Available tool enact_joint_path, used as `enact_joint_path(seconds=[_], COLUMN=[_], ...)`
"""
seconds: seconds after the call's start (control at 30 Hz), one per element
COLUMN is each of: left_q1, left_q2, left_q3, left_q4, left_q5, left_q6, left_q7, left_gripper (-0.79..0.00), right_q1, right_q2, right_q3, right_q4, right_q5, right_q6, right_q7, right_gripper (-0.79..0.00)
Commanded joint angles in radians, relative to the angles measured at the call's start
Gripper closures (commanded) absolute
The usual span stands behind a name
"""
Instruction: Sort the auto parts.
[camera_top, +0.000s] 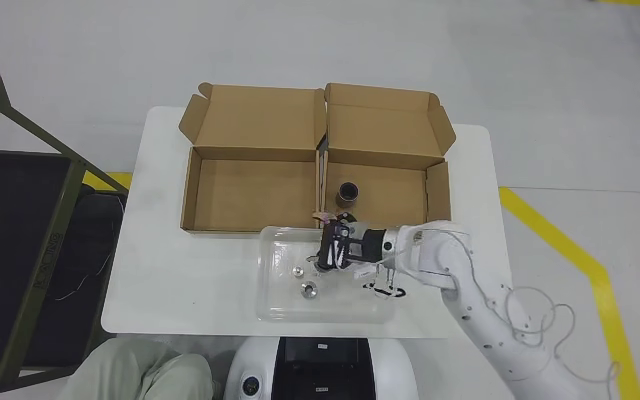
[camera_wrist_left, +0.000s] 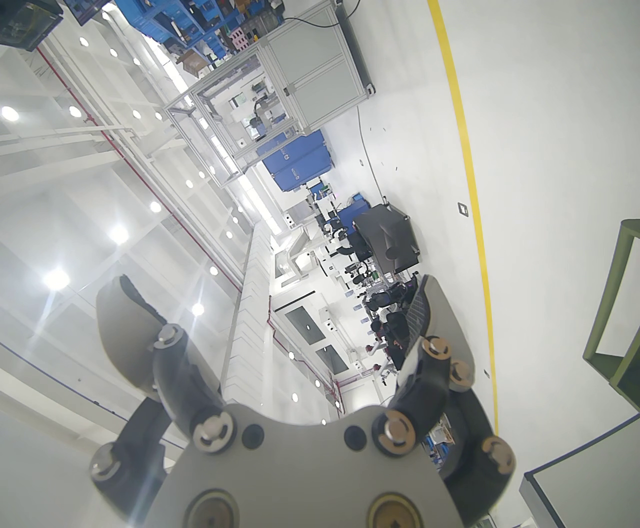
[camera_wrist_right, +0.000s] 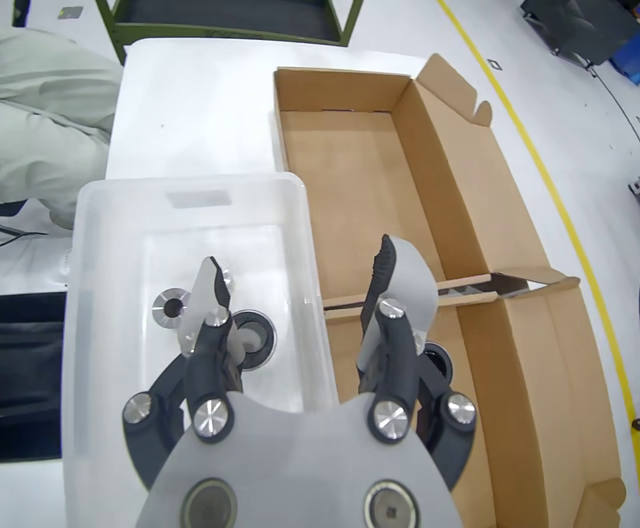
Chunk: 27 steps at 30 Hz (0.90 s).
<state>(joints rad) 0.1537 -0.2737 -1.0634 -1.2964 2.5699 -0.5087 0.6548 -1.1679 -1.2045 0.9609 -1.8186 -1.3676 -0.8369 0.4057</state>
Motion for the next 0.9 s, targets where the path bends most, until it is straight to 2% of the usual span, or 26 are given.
enact_joint_path(seconds=[0.0,0.23,0.5,0.87], left_q1=[0.0,0.0,0.0,0.0], left_q2=[0.0,0.0,0.0,0.0], left_q3=[0.0,0.0,0.0,0.0], left_q4=[0.0,0.0,0.0,0.0], left_q5=[0.0,0.0,0.0,0.0], left_q6=[0.0,0.0,0.0,0.0], left_q7=[0.0,0.0,0.0,0.0], left_gripper=[-0.785,-0.785,-0.785,-0.785], right_q1=[-0.007,-0.013,0.015,0.05], right_q2=[0.003,0.01,0.01,0.007], right_q3=[-0.006,-0.03,-0.09,-0.13], right_q4=[-0.012,-0.009,0.035,0.117], right_q5=[-0.007,-0.029,-0.082,-0.137], right_q6=[-0.016,-0.057,-0.123,-0.097], right_q7=[0.011,0.066,0.077,0.066], right_gripper=[-0.545,-0.566,-0.579,-0.606])
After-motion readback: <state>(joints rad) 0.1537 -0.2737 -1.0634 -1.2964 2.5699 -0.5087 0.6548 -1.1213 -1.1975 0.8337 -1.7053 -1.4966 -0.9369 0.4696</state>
